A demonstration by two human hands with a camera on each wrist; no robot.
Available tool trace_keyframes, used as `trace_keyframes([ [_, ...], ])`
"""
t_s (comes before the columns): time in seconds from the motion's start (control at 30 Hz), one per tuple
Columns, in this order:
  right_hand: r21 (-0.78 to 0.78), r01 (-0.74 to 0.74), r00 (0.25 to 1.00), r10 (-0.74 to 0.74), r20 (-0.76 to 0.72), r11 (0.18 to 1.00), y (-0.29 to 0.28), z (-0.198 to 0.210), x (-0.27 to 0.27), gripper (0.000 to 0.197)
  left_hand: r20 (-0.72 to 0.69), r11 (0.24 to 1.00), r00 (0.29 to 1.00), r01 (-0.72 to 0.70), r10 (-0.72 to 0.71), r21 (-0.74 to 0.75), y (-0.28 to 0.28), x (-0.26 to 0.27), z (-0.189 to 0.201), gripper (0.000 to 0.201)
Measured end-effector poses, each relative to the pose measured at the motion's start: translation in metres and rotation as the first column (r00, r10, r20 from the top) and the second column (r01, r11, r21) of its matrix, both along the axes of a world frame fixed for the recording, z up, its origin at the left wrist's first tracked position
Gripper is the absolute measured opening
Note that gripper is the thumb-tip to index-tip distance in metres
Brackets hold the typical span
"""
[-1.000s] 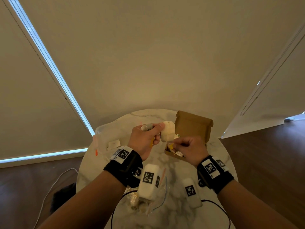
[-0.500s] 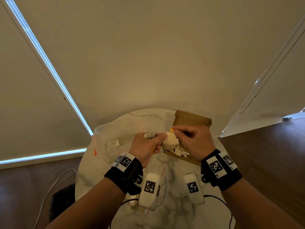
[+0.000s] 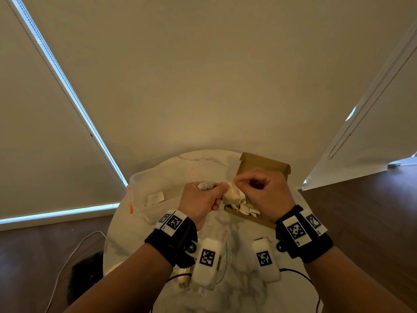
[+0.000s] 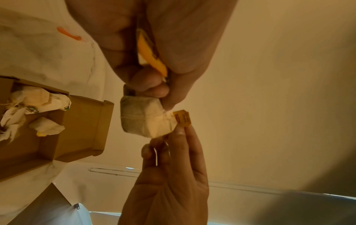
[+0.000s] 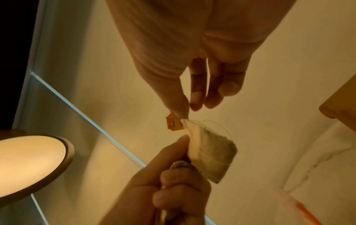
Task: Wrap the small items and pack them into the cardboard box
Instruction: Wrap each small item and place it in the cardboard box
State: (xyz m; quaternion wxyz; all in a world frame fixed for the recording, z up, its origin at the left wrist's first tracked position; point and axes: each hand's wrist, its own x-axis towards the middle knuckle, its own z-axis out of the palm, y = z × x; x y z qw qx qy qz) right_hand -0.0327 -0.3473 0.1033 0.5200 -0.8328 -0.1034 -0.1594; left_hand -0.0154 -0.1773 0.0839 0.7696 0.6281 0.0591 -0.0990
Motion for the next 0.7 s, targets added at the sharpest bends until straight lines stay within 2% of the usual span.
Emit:
trace_keyframes([
  [0.2,-0.019,-0.029,0.999,0.03,0.027,0.999,-0.0054,-0.0061,-0.0061,0.013,-0.005,1.0,1.0,0.016,-0.016,-0.005,-0.0003,-0.0009,0.0023,0.011],
  [0.3,-0.018,0.016,0.998,-0.015,0.057,1.0,-0.0051,-0.0056,-0.0061,0.013,-0.002,1.0,1.0,0.016,-0.016,0.004,-0.0019,-0.0022,0.0026,0.012],
  [0.4,0.05,0.051,0.998,-0.053,0.024,0.997,-0.0053,-0.0027,-0.004,0.011,0.006,1.0,1.0,0.019,-0.019,0.025,-0.0029,-0.0031,0.0029,0.013],
  [0.53,0.018,0.011,1.0,-0.011,-0.001,1.0,-0.0039,-0.0006,-0.0044,0.011,0.017,0.999,1.0,0.011,-0.011,0.045,-0.0046,-0.0034,0.0032,0.015],
  [0.7,-0.088,-0.074,0.985,0.087,0.152,0.993,-0.0065,-0.0016,-0.0087,0.014,-0.01,1.0,1.0,0.025,-0.025,0.008,-0.0038,-0.0022,0.0067,0.014],
])
